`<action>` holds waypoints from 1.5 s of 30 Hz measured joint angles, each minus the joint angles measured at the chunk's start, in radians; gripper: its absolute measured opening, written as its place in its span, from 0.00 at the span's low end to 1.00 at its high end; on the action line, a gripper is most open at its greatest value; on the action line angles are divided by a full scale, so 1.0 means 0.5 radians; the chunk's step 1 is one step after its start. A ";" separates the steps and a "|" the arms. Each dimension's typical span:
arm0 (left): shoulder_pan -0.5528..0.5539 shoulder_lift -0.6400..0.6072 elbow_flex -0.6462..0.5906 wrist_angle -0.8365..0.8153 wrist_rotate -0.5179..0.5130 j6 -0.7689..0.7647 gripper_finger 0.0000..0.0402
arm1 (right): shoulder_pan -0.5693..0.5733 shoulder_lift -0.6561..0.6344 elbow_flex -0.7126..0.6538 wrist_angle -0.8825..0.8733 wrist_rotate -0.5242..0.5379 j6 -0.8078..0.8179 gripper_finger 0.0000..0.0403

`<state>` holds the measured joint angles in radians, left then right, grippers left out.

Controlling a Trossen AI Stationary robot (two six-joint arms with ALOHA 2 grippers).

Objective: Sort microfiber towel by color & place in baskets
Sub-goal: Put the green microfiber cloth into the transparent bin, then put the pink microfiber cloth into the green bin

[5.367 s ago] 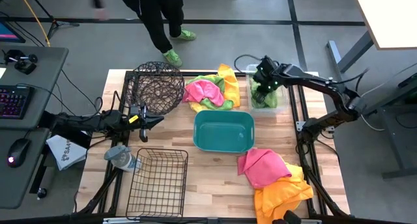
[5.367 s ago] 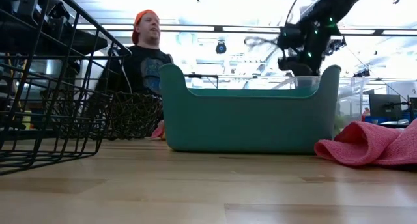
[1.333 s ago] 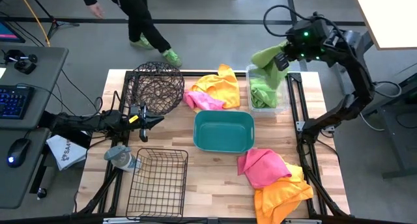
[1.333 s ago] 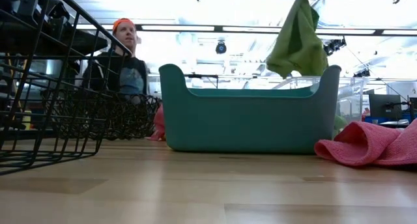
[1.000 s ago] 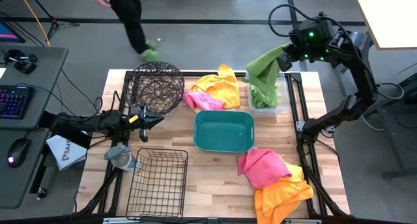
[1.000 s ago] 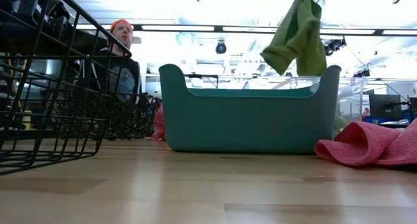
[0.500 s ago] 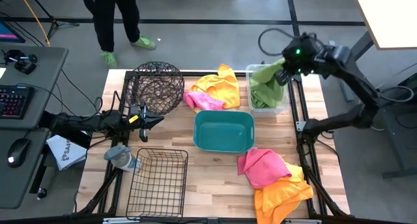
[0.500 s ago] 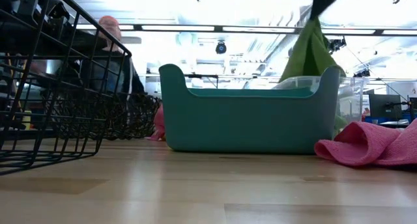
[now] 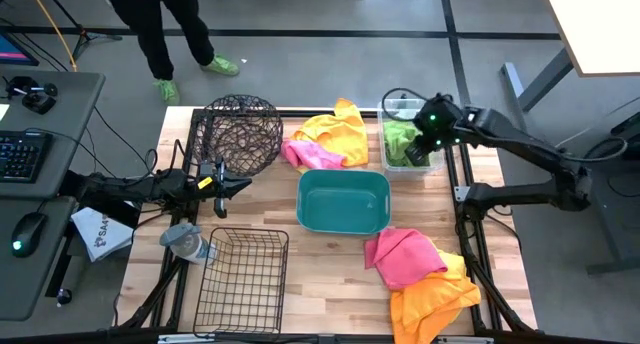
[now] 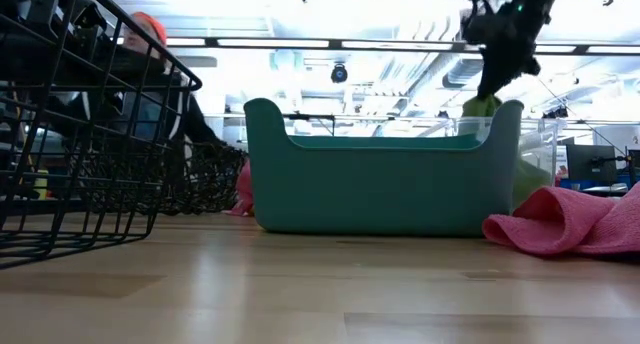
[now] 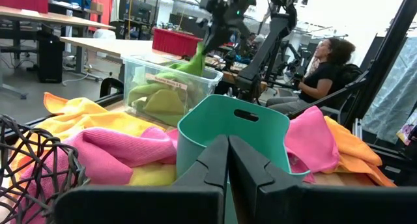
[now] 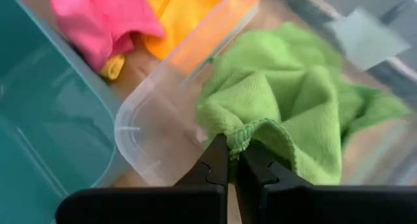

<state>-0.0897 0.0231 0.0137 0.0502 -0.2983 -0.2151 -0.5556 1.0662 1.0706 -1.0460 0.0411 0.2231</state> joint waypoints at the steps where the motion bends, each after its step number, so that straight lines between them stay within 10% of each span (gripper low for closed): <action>1: 0.000 0.000 0.000 0.000 0.000 0.000 0.00 | 0.000 0.008 -0.034 0.037 -0.007 -0.007 0.00; 21: 0.000 0.001 0.000 0.000 0.000 0.000 0.00 | -0.161 0.501 -0.175 0.314 -0.052 -0.185 0.04; 39: 0.000 0.000 0.000 0.000 0.000 0.000 0.00 | -0.212 0.506 0.656 -0.542 -0.203 -0.327 0.76; 45: 0.000 0.001 0.000 0.000 0.000 0.000 0.00 | -0.089 0.468 1.022 -0.797 -0.833 -0.090 0.79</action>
<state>-0.0895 0.0235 0.0139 0.0502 -0.2983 -0.2153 -0.6001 1.3000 1.5818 -1.4448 -0.3754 0.1783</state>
